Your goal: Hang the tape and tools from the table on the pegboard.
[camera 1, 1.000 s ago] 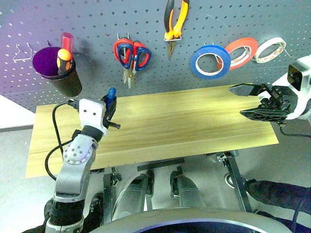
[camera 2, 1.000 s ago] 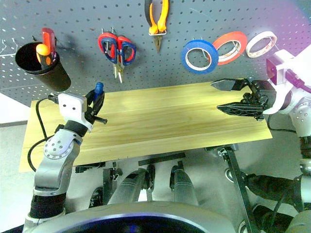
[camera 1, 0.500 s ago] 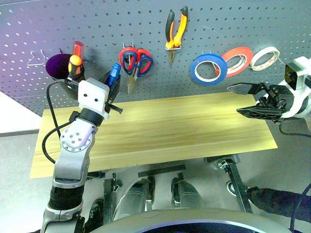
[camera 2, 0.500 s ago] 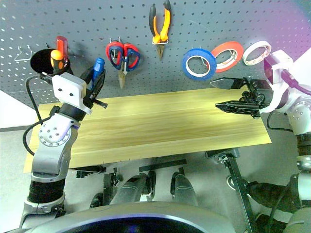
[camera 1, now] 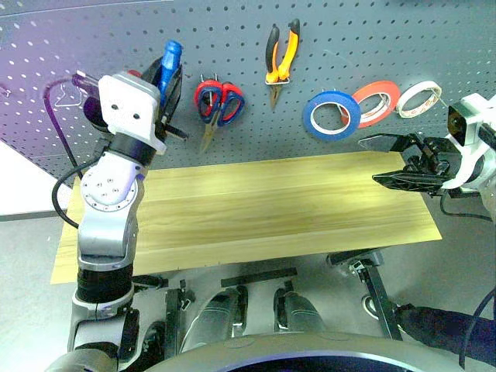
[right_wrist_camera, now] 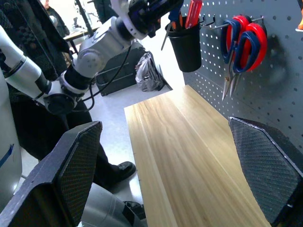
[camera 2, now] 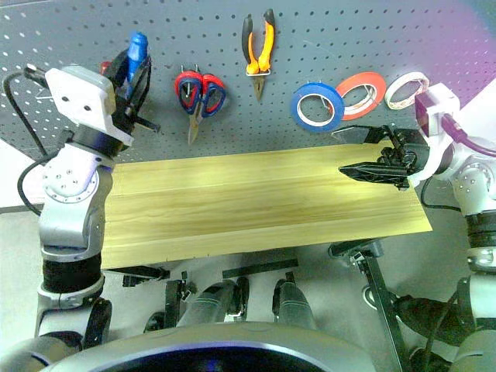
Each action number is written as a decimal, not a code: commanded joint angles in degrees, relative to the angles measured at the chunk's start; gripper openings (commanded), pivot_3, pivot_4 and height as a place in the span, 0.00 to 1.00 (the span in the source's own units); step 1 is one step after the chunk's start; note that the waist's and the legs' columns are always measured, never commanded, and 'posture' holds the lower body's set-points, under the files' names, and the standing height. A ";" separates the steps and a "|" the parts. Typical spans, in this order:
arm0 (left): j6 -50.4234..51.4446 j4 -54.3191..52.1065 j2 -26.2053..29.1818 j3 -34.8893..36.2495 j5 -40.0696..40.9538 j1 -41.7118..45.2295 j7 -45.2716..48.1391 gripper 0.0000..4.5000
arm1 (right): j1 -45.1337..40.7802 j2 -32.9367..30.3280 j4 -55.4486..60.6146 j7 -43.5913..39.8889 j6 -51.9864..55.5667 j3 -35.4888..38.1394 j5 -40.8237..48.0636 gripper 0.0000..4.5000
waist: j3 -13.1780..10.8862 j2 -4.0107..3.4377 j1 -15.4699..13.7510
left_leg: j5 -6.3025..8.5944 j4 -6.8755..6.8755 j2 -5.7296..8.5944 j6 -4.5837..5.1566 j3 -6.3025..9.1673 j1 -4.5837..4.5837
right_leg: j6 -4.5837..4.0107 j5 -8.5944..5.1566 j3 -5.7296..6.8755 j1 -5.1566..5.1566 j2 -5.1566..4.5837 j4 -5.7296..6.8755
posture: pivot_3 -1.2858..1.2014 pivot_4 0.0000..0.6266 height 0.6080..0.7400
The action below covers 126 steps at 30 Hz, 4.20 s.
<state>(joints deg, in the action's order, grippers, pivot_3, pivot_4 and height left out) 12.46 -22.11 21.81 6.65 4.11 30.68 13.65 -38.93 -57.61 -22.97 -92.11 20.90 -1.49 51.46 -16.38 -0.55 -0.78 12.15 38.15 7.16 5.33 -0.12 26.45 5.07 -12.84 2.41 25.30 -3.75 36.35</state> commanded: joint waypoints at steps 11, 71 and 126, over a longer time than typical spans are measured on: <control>0.16 5.54 3.27 4.13 2.71 14.53 0.15 0.15 | -0.83 -0.33 0.29 -0.39 -0.64 1.77 -0.20 1.00 | 0.47 0.07 0.05 | -0.03 0.08 0.01 -0.03 0.00 0.01 | 0.02 0.03 -0.01 -0.04 0.01 0.09 | 0.49 0.26 0.89; -29.50 34.35 7.10 7.99 2.44 6.29 3.08 0.15 | -2.60 -1.12 2.52 -0.39 2.39 1.94 -0.86 1.00 | 2.22 0.07 0.24 | -0.06 0.23 0.00 -0.08 -0.10 -0.06 | -0.04 0.04 -0.23 0.08 -0.03 0.64 | 0.49 0.30 0.89; -9.10 8.05 4.99 11.25 21.63 1.76 1.88 1.00 | -3.76 -0.51 1.92 -0.39 2.46 1.42 -0.80 1.00 | 2.25 0.04 1.16 | -0.02 0.16 0.00 -0.01 -0.24 -0.14 | -0.05 0.03 -0.42 0.13 -0.04 0.70 | 0.50 0.30 0.89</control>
<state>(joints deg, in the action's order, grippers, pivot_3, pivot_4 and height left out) 2.16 -10.27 26.75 18.77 22.84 31.35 13.61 -41.04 -57.40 -21.70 -92.13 23.41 -1.46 49.77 -14.14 -0.51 0.38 12.13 38.31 7.16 5.32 -0.36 26.31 5.02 -12.81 1.99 25.43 -3.79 37.03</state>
